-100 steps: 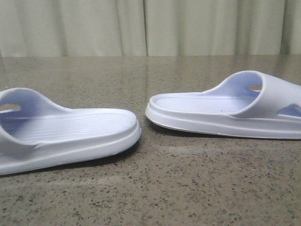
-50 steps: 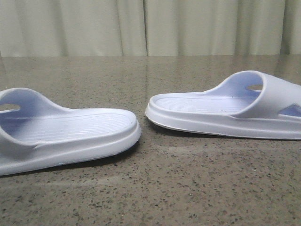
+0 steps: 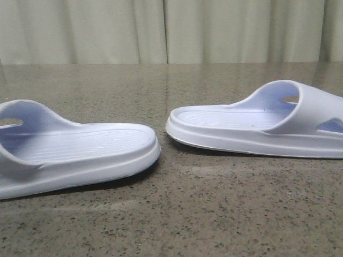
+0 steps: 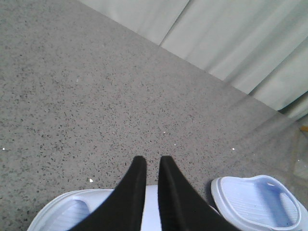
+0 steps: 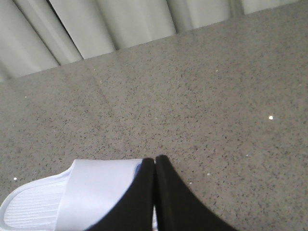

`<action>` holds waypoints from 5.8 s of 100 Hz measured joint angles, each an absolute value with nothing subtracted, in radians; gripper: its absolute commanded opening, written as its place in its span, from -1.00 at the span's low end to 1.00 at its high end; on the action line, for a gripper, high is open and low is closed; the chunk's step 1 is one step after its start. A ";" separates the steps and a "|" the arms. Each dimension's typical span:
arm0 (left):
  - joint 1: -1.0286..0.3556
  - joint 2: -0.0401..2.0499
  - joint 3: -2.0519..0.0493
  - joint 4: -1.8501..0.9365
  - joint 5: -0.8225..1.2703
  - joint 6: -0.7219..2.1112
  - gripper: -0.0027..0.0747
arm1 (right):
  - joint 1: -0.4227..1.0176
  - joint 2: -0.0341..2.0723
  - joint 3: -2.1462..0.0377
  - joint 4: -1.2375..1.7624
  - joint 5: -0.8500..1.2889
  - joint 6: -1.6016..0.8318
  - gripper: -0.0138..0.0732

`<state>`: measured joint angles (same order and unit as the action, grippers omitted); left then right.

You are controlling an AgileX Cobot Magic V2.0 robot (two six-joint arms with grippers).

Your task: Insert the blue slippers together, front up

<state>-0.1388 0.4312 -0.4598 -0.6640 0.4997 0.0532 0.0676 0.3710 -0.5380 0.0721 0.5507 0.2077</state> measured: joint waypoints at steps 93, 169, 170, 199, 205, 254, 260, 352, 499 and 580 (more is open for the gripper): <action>-0.040 0.431 -0.325 -0.678 0.483 -0.128 0.68 | 0.068 0.375 -0.538 0.084 0.513 0.208 0.41; 0.008 0.516 -0.252 -0.769 0.477 -0.232 0.68 | 0.068 0.377 -0.539 0.084 0.510 0.208 0.41; 0.008 0.517 -0.252 -0.771 0.477 -0.232 0.68 | 0.068 0.377 -0.539 0.084 0.510 0.208 0.41; 0.003 0.543 -0.243 -0.843 0.485 -0.232 0.68 | 0.068 0.377 -0.539 0.084 0.509 0.208 0.41; -0.004 0.548 -0.243 -0.862 0.485 -0.232 0.68 | 0.068 0.377 -0.539 0.084 0.509 0.208 0.41; -0.013 0.553 -0.228 -0.959 0.500 -0.232 0.48 | 0.068 0.377 -0.539 0.084 0.506 0.208 0.41; -0.013 0.553 -0.228 -0.959 0.504 -0.232 0.38 | 0.068 0.377 -0.539 0.084 0.504 0.208 0.41; -0.013 0.560 -0.225 -0.943 0.524 -0.232 -0.86 | 0.068 0.377 -0.539 0.084 0.492 0.208 0.41; -0.013 0.355 -0.223 -1.139 0.515 -0.231 -0.89 | 0.068 0.504 -0.482 0.084 0.445 0.271 0.41; -0.042 0.355 -0.223 -1.124 0.529 -0.231 -0.89 | 0.068 1.046 -0.457 0.231 0.178 0.360 0.41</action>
